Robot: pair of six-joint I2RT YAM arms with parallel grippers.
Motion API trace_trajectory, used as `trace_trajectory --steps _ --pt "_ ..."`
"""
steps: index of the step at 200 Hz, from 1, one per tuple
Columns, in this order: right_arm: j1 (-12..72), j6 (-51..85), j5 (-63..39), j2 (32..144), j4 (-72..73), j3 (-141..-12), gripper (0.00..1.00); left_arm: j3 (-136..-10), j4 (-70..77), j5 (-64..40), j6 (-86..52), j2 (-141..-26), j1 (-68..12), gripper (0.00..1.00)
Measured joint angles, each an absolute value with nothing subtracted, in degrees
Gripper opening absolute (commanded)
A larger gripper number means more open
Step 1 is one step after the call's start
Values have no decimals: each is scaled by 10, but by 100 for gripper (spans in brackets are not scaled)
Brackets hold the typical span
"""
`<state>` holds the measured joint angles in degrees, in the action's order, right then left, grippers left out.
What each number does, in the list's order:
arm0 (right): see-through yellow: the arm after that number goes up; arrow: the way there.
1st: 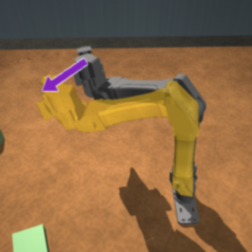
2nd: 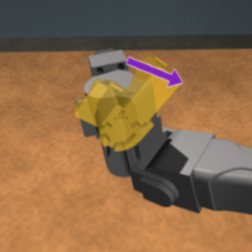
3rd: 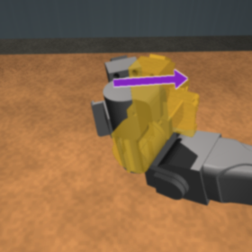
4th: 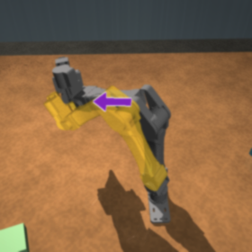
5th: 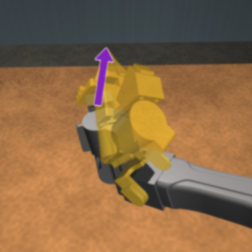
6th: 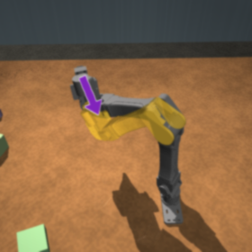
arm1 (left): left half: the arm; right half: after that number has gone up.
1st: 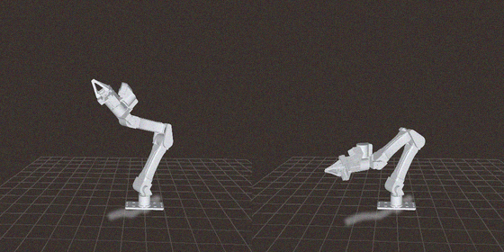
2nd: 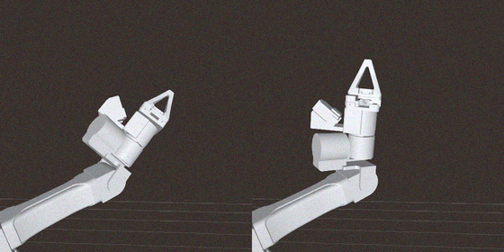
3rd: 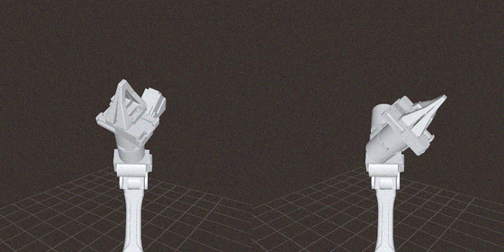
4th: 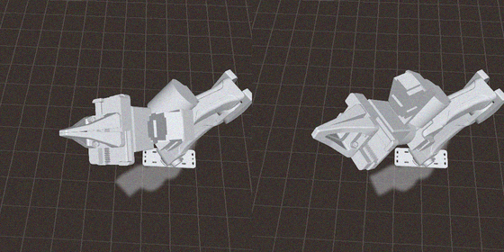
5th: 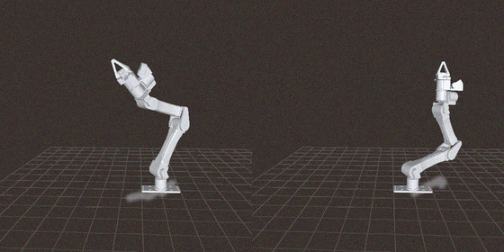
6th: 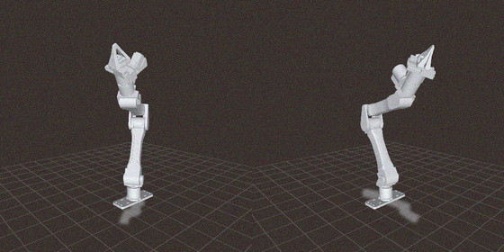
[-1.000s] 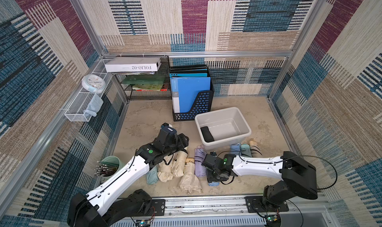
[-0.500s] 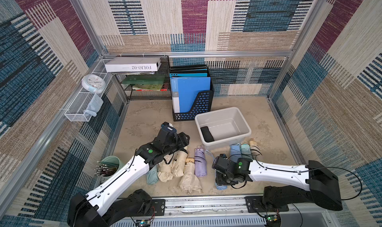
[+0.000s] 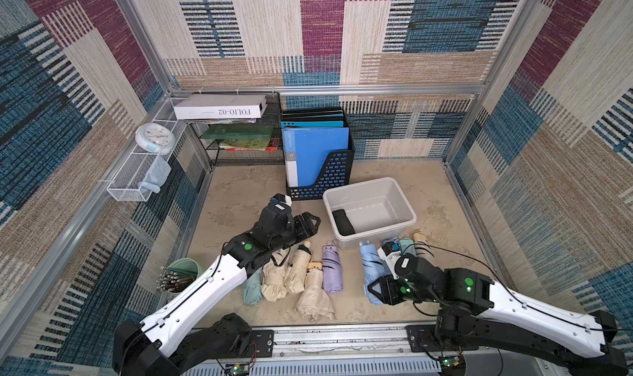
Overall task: Put the umbrella into the storage box
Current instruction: Pick up the umbrella from the center of the board, then place the umbrella in the storage box.
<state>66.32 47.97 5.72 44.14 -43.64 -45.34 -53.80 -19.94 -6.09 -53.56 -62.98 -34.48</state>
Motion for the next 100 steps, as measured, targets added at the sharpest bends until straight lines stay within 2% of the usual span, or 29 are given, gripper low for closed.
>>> trace_trajectory --steps 36,78,100 --pt "625 415 98 502 -462 -571 25 -565 -185 -76 -534 -670 -345 78" --pt "465 299 55 614 -477 -695 23 -609 -182 -90 -534 -742 -345 79" --pt "403 236 16 684 -490 -754 23 -628 -183 -89 -534 -776 -346 76"
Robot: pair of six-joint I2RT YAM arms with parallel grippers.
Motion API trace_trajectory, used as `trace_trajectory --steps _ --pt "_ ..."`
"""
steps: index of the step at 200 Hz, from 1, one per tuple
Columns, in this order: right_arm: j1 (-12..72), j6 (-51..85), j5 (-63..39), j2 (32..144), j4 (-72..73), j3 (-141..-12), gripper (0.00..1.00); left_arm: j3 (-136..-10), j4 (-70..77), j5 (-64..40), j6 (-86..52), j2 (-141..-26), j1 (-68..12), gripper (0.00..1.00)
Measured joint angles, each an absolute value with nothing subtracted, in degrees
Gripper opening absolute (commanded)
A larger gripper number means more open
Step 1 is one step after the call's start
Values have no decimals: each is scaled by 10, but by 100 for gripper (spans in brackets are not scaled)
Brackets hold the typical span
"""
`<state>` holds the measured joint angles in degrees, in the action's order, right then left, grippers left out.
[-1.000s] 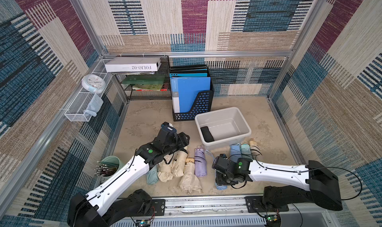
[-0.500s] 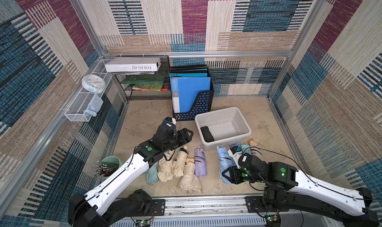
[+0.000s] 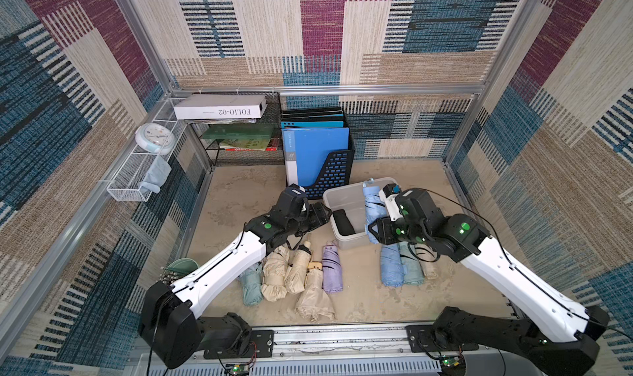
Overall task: Put the umbrella into the storage box
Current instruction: Place the umbrella in the storage box.
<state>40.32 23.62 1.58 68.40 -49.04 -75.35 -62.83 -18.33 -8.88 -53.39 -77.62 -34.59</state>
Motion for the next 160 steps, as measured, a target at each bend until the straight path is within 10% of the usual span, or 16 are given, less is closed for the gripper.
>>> trace_trajectory --steps 160 --pt "292 89 -81 963 -506 -848 21 -708 -209 -133 -522 -955 -339 50"
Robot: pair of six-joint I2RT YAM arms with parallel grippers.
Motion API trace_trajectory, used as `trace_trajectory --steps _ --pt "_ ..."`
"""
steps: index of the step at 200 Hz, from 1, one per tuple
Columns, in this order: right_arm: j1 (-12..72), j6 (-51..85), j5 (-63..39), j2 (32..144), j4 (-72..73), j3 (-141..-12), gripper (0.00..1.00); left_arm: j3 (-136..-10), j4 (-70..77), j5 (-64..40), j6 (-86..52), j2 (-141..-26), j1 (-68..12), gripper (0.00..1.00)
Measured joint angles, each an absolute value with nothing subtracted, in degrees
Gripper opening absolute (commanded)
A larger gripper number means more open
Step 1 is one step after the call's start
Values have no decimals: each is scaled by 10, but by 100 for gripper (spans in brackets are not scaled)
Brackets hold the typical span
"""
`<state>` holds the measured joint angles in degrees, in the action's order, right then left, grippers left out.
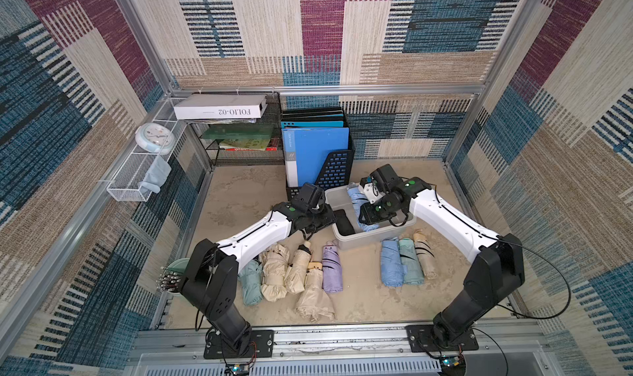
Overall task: Put the umbrella into the storage box
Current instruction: Place the umbrella in the storage box.
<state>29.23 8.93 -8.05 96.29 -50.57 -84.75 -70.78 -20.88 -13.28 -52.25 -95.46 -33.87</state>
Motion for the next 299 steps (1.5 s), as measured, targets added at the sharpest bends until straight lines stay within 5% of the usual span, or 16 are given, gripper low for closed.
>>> trace_trajectory --steps 61,160,195,227,299 --pt "290 79 -90 999 -485 -814 19 -725 -207 -159 -522 -975 -338 36" --pt "286 117 -84 1055 -455 -782 26 -746 -218 -162 -522 -991 -338 34" --pt "286 124 -91 1065 -440 -781 55 -757 -223 -162 -521 -994 -338 44" --pt "285 124 -93 1066 -427 -777 69 -760 -225 -160 -518 -991 -339 56" --pt "284 140 -91 995 -402 -759 68 -746 -270 -109 -471 -917 -338 69"
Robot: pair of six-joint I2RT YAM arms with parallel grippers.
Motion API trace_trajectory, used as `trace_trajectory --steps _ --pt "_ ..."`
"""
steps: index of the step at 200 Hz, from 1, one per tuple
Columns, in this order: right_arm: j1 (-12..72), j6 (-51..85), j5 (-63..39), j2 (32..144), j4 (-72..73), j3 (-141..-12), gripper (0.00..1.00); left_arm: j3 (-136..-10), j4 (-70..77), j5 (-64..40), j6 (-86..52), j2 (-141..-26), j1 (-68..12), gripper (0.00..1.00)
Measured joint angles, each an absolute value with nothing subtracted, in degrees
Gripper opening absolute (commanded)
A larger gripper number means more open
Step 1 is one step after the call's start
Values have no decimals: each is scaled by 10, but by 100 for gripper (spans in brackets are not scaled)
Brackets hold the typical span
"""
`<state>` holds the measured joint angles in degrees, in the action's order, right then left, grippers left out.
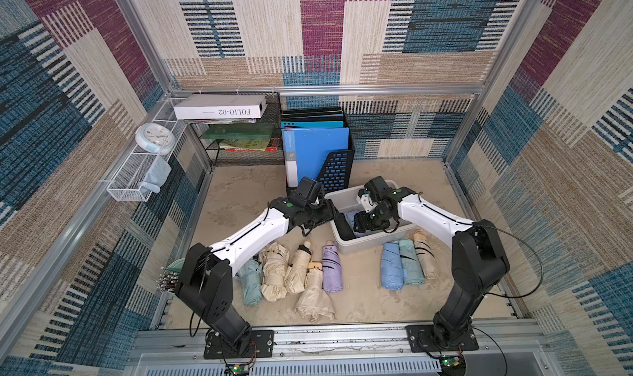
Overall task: Put the umbrella into the storage box
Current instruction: Place the umbrella in the storage box, then pick up the umbrella from the center of the board.
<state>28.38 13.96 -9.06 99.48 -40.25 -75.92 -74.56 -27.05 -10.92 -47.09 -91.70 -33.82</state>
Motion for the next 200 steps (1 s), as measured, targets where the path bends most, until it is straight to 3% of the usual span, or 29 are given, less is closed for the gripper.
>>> trace_trajectory --steps 91,200 --pt "290 221 -133 801 -310 -655 75 -662 -462 -19 -296 -849 -337 82" --pt "315 278 -138 736 -289 -611 75 -683 -477 116 -270 -973 -417 84"
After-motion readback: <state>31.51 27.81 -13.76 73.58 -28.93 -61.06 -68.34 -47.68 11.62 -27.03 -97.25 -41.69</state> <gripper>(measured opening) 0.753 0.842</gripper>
